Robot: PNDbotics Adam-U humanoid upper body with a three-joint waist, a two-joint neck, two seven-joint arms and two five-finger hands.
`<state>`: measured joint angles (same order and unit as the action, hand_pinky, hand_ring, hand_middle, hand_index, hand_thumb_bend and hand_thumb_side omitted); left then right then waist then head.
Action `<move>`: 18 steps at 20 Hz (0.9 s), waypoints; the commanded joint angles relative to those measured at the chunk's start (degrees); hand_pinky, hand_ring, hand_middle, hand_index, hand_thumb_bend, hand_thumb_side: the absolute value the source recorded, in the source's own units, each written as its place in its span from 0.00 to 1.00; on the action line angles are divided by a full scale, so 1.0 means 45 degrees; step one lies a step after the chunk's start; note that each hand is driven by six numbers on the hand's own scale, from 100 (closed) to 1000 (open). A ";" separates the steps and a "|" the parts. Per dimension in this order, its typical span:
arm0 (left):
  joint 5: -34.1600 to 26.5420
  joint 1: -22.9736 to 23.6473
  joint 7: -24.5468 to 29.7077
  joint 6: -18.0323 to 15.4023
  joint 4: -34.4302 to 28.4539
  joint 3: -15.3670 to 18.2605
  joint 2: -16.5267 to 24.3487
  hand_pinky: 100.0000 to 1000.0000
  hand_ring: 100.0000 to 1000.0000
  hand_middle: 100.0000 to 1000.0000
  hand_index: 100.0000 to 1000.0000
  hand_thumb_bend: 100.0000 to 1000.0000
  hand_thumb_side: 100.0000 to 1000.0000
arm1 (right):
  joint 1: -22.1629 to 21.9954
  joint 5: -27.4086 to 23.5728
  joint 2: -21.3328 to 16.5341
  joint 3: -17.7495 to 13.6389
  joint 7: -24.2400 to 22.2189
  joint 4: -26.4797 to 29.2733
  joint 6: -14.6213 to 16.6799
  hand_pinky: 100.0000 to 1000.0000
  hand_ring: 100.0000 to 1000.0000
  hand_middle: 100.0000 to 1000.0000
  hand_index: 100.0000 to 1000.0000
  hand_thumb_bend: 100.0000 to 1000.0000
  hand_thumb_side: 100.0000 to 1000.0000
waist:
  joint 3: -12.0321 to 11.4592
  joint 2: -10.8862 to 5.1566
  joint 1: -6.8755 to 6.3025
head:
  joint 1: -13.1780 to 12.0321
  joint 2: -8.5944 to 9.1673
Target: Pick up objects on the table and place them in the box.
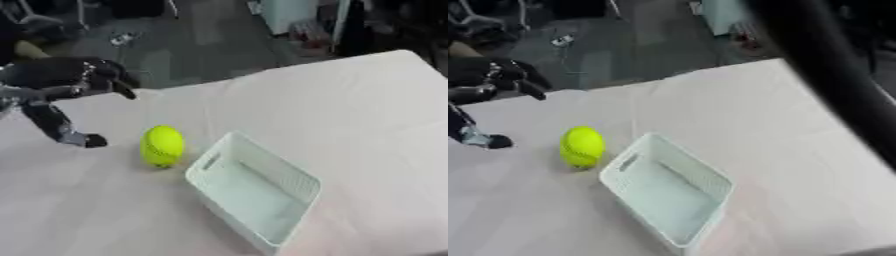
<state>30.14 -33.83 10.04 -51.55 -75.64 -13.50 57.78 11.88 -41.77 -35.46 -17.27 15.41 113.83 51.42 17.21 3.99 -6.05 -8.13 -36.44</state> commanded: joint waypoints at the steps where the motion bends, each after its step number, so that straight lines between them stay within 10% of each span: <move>1: 0.0390 -0.0327 -0.0092 -0.0094 0.0107 0.0080 0.0241 1.00 0.96 0.90 0.86 0.32 0.80 | 0.0319 -0.0351 -0.0396 0.0037 -0.0099 0.0169 0.0122 0.00 0.21 0.34 0.53 0.02 0.87 | 0.0061 -0.0043 0.0004 | -0.0258 0.0329; 18: 0.2201 -0.0634 -0.0329 -0.0094 0.1022 -0.0036 -0.0527 1.00 1.00 1.00 1.00 0.56 0.62 | 0.2032 -0.1780 -0.0635 0.0391 -0.0525 0.0169 -0.0193 0.00 0.20 0.34 0.54 0.00 0.88 | 0.0807 0.0685 -0.0882 | -0.0757 0.1068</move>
<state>39.36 -35.81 8.34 -51.95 -71.04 -13.97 54.05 20.18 -49.26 -36.02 -15.38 13.01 113.83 50.64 20.84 7.64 -10.54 -10.69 -32.47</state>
